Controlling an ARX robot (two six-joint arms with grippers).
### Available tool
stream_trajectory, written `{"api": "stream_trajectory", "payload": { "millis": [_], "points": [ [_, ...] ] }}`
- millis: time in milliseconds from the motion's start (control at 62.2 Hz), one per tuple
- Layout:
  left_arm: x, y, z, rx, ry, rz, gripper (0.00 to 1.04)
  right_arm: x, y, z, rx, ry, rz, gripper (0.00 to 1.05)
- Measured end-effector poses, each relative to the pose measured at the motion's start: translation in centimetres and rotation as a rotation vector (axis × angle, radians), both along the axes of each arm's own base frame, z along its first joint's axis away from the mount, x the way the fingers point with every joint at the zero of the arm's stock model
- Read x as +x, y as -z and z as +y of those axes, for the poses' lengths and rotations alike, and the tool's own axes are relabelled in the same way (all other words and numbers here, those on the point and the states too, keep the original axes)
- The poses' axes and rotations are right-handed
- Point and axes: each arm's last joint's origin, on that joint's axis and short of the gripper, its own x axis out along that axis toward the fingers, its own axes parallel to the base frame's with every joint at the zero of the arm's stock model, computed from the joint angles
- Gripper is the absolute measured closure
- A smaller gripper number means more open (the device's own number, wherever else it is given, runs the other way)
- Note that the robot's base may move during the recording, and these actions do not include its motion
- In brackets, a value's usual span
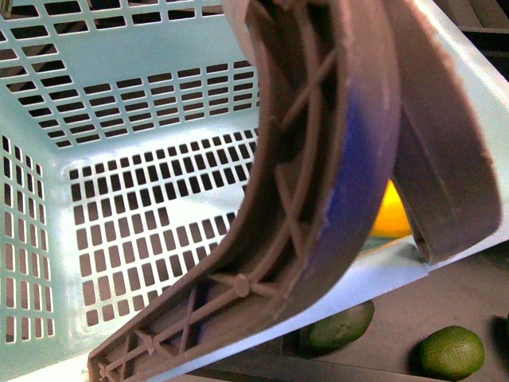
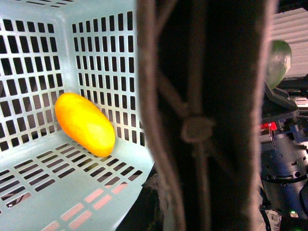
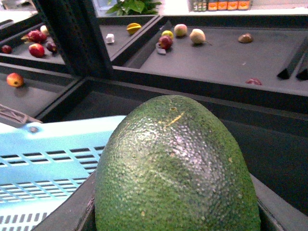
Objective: Pick mango and avocado into basket
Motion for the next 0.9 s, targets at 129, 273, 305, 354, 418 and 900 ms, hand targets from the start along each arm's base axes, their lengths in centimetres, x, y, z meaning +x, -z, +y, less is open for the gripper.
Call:
{"api": "stream_trajectory", "payload": {
  "millis": [129,273,305,354,418,900],
  "points": [
    [0.0,0.0,0.0,0.0,0.0,0.0,1.01,-0.1,0.2,3.7,0.022,-0.053,0.017,0.49],
    [0.0,0.0,0.0,0.0,0.0,0.0,1.01,-0.7,0.5,6.4,0.032,-0.105,0.04,0.49],
    [0.0,0.0,0.0,0.0,0.0,0.0,1.01,-0.9,0.7,7.0,0.03,-0.117,0.049,0.49],
    [0.0,0.0,0.0,0.0,0.0,0.0,1.01,-1.1,0.8,7.4,0.027,-0.124,0.058,0.49],
    [0.0,0.0,0.0,0.002,-0.004,-0.002,1.01,-1.2,1.1,7.9,0.028,-0.121,0.077,0.49],
    [0.0,0.0,0.0,-0.004,0.0,0.006,1.01,-2.4,0.4,5.7,0.057,0.052,0.08,0.09]
  ]
}}
